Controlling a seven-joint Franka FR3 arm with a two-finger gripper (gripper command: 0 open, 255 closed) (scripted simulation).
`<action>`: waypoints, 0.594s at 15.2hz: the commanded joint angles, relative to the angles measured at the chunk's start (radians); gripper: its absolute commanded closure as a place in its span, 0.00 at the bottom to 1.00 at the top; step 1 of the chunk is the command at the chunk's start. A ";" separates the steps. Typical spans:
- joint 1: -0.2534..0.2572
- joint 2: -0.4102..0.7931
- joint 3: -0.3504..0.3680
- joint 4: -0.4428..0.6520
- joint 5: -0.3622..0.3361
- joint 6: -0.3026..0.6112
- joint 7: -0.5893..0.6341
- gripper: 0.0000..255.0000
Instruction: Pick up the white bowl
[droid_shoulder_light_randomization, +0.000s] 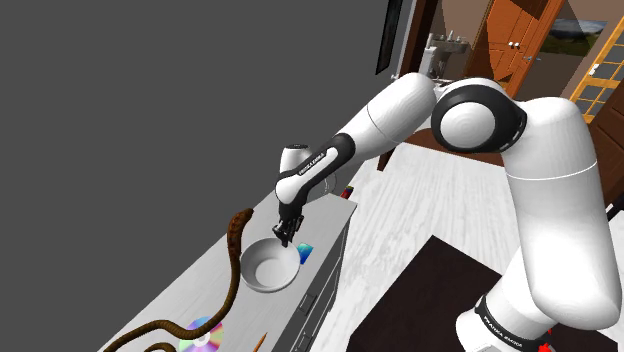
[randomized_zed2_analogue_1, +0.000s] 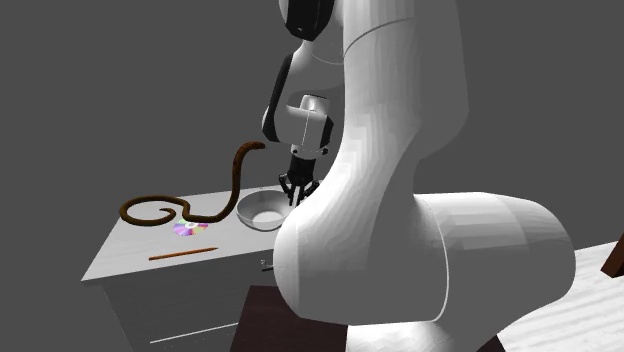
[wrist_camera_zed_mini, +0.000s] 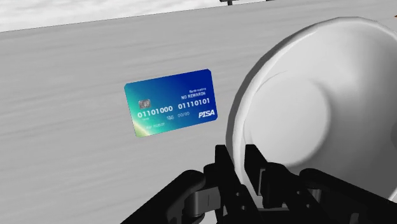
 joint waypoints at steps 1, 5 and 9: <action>0.000 0.000 0.000 0.000 0.000 0.000 0.000 1.00; -0.001 -0.010 0.000 0.000 -0.001 -0.010 0.001 1.00; -0.001 -0.052 -0.001 -0.006 -0.003 -0.046 0.010 1.00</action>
